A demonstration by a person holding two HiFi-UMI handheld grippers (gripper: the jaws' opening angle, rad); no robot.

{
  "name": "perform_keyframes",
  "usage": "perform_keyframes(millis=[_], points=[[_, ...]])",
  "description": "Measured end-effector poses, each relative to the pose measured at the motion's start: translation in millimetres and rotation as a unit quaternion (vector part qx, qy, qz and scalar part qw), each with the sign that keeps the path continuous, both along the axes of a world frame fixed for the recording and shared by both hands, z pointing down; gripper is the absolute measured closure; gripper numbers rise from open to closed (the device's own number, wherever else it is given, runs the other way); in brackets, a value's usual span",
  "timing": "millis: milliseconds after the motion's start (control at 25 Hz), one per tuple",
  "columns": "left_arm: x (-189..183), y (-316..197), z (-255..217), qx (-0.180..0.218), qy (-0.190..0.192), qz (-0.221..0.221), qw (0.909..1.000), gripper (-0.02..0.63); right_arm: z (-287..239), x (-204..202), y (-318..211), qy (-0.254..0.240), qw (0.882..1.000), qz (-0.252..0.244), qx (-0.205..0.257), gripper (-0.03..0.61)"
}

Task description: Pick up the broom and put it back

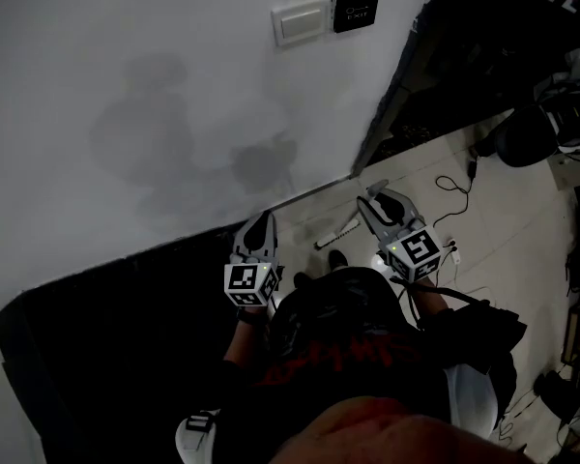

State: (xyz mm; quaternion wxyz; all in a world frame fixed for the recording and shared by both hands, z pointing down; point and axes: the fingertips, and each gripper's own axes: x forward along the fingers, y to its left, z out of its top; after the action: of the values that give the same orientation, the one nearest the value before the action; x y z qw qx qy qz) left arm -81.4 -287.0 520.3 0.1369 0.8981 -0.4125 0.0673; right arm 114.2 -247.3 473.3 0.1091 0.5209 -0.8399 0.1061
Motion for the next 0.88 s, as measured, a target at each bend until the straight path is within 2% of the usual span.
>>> perform_keyframes(millis=[200,320,360,440,480,520,600,680,800,880], points=[[2,9,1,-0.011,0.011,0.002,0.9999,0.613,81,2,-27,-0.011,0.998,0.022,-0.05,0.477],[4,24,3,-0.03,0.018,0.0,0.9994,0.613,157,-13,-56,0.019,0.995,-0.002,-0.1,0.479],[9,32,5,-0.04,0.021,0.006,0.999,0.613,193,-20,-62,0.041,0.99,-0.016,-0.135,0.479],[19,54,11,-0.059,0.023,0.015,0.9979,0.613,269,-30,-68,0.089,0.97,-0.034,-0.222,0.477],[22,66,12,-0.069,0.023,0.013,0.9973,0.613,297,-32,-74,0.104,0.962,-0.033,-0.252,0.476],[24,76,13,-0.078,0.025,0.007,0.9967,0.613,314,-33,-82,0.107,0.958,-0.023,-0.266,0.478],[29,92,17,-0.087,0.027,-0.012,0.9958,0.613,319,-26,-104,0.072,0.962,0.012,-0.263,0.471],[34,99,27,-0.092,0.021,-0.038,0.9948,0.613,304,-20,-123,0.016,0.972,0.03,-0.232,0.451],[33,102,42,-0.112,0.01,-0.095,0.9891,0.613,272,-21,-120,-0.05,0.982,0.002,-0.181,0.446],[27,104,48,-0.124,0.015,-0.136,0.9829,0.613,251,-24,-102,-0.063,0.986,-0.025,-0.154,0.472]])
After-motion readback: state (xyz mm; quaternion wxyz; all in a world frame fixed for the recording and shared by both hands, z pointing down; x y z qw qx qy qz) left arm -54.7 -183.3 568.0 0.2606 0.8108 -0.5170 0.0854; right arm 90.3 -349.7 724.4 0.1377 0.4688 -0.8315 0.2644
